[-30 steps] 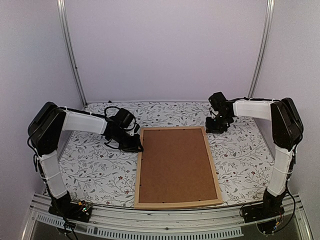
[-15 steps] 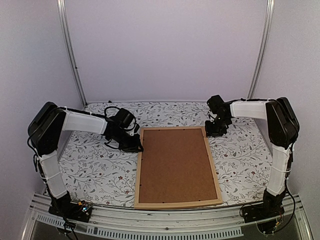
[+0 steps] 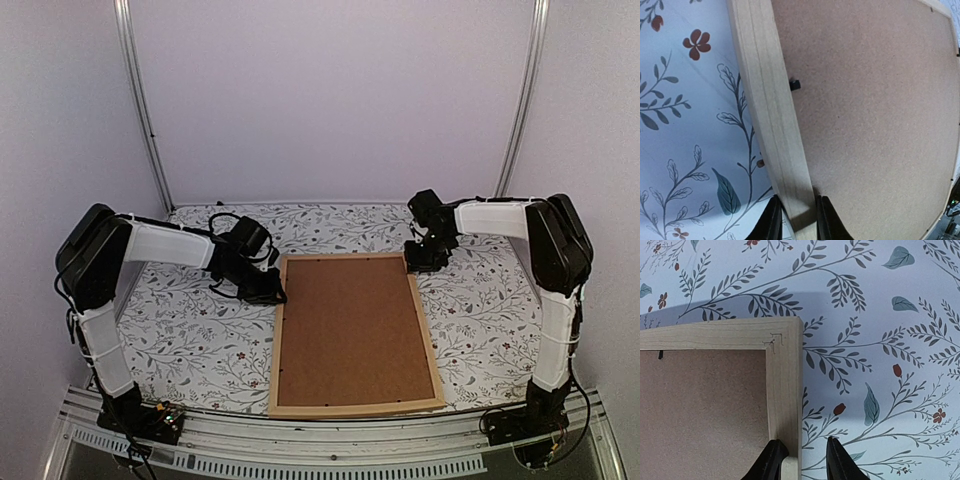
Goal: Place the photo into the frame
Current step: Press the fastener onto the frame body.
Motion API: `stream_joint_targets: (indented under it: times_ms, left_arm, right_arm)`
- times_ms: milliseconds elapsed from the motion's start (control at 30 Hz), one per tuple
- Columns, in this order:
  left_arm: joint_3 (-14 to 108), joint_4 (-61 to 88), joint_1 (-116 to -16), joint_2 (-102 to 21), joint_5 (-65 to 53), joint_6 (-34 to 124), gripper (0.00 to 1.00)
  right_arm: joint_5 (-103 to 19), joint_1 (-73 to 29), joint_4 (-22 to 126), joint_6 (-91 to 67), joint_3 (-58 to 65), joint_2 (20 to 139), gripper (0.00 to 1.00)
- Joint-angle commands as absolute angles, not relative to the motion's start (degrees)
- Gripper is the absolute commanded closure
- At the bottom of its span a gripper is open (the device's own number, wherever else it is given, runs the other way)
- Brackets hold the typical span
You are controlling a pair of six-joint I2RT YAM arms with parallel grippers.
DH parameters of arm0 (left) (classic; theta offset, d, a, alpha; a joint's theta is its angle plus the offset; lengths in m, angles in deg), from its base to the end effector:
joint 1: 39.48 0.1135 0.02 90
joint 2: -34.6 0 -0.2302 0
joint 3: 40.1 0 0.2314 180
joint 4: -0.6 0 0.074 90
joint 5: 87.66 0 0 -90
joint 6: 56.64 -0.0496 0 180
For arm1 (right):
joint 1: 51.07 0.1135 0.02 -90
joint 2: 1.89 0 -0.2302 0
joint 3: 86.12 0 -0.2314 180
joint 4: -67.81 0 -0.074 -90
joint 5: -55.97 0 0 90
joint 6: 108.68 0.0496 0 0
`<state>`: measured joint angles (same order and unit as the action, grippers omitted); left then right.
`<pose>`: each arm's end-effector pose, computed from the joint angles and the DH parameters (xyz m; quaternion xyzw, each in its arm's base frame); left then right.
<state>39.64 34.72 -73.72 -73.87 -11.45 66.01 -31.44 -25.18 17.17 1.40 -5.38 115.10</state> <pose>0.2840 -0.2076 0.1119 0.0416 0.9645 -0.2258 0.1301 0.3522 0.1685 0.1333 -0.0455 0.9809 0.0528 0.1814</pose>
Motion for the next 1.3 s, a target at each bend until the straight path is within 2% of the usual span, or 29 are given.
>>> stream_joint_targets:
  times_ms: [0, 667, 1267]
  left_arm:
    - [39.27, 32.69, -75.31, -75.91, -11.84, 63.37, 0.82]
    - [38.85, 32.58, -75.61, -76.16, -11.81, 63.39, 0.82]
    - [38.39, 32.20, -76.05, -75.92, -11.90, 63.77, 0.82]
  right_arm:
    - [-32.23, -24.04, 16.16, 1.45, -6.47, 118.06, 0.68]
    - [-26.11, -22.60, 13.84, 2.69, -6.99, 116.66, 0.69]
    - [-27.48, -25.61, 12.57, 1.47, -9.22, 113.73, 0.68]
